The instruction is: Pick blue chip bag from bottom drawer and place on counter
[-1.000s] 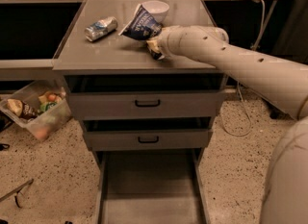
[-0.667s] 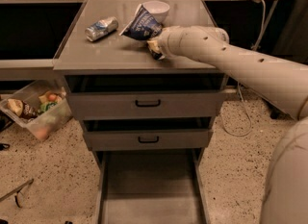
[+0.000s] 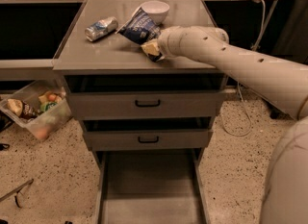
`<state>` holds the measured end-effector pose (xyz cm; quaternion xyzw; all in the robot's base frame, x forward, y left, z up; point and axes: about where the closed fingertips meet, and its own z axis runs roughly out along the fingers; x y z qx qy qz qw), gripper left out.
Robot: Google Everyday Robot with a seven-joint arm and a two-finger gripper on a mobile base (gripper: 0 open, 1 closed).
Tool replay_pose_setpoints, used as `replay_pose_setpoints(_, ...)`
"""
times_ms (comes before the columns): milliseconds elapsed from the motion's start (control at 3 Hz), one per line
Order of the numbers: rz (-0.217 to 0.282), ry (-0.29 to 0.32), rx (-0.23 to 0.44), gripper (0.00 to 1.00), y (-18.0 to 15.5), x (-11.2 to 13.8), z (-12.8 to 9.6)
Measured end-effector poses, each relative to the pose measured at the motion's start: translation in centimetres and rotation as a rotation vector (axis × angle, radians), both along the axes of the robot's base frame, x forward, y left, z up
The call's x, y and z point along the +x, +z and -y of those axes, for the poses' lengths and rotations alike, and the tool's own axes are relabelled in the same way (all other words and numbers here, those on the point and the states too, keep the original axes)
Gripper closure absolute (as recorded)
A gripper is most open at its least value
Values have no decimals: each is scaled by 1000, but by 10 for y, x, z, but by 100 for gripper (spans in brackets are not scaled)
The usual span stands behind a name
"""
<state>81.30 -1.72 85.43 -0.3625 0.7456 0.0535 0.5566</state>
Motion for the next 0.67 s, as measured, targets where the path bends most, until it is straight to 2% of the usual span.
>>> replay_pose_setpoints(333,0,0,0,0,0,0,0)
replay_pose_setpoints(667,0,0,0,0,0,0,0)
